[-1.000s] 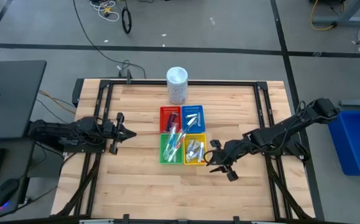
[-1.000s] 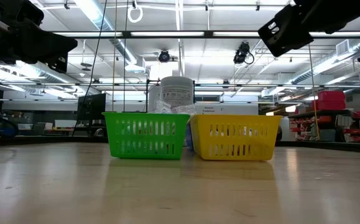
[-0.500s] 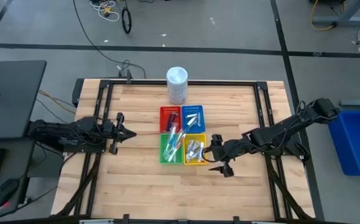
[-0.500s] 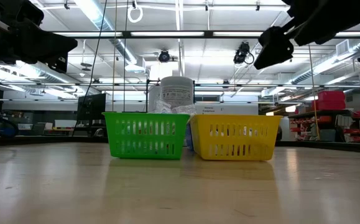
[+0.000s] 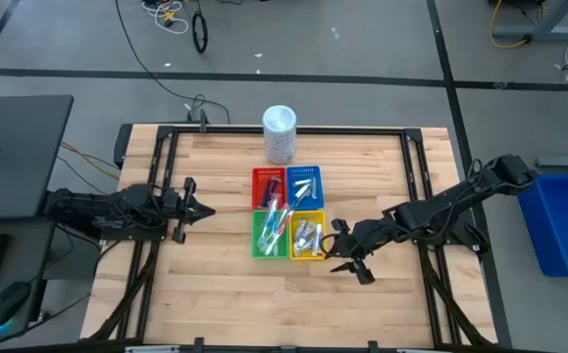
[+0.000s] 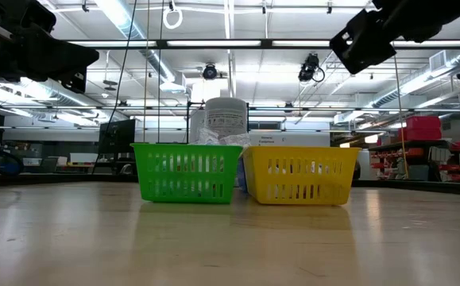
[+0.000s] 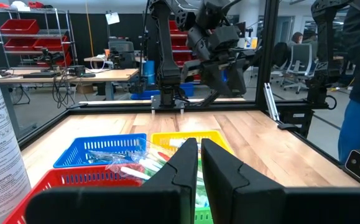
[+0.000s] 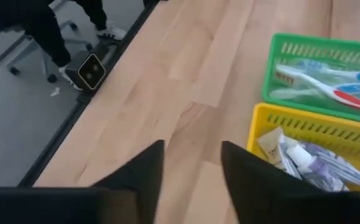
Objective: Pick & Place Travel size toiletries
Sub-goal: Return to Home Position
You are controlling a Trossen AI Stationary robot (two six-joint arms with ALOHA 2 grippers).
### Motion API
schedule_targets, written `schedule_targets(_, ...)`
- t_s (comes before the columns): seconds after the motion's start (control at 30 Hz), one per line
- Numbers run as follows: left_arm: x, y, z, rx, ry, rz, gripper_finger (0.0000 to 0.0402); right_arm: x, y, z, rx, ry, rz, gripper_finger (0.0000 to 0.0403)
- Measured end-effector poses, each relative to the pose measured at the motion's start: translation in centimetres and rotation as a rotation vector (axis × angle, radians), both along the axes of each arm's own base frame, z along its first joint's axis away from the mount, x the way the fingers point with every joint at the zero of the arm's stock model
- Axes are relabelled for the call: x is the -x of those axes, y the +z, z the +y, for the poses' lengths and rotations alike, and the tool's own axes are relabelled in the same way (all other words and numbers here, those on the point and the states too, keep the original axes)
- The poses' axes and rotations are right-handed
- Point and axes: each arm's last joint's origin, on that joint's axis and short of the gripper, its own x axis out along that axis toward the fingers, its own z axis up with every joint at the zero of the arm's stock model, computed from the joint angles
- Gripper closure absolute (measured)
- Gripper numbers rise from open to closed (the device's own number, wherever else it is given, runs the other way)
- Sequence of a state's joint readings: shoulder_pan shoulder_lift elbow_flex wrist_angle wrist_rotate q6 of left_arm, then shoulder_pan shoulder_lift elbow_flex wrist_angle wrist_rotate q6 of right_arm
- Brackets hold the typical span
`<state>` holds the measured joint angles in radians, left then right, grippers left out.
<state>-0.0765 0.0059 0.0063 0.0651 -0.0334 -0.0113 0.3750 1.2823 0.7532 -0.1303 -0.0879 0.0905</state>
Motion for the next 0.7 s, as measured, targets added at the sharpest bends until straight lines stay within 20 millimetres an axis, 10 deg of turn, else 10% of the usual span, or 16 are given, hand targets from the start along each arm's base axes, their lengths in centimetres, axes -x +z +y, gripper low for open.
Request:
schedule_targets(0.37,0.0,0.0,0.0,0.000,0.001,0.001,0.0374,1.4,0.0,-4.1,-0.003,-0.151,-0.061,0.0392)
schedule_targets(0.7,0.0,0.0,0.0,0.000,0.001,0.000,0.0374,5.2,-2.1,-4.2,-0.045,0.192,-0.175,0.0399)
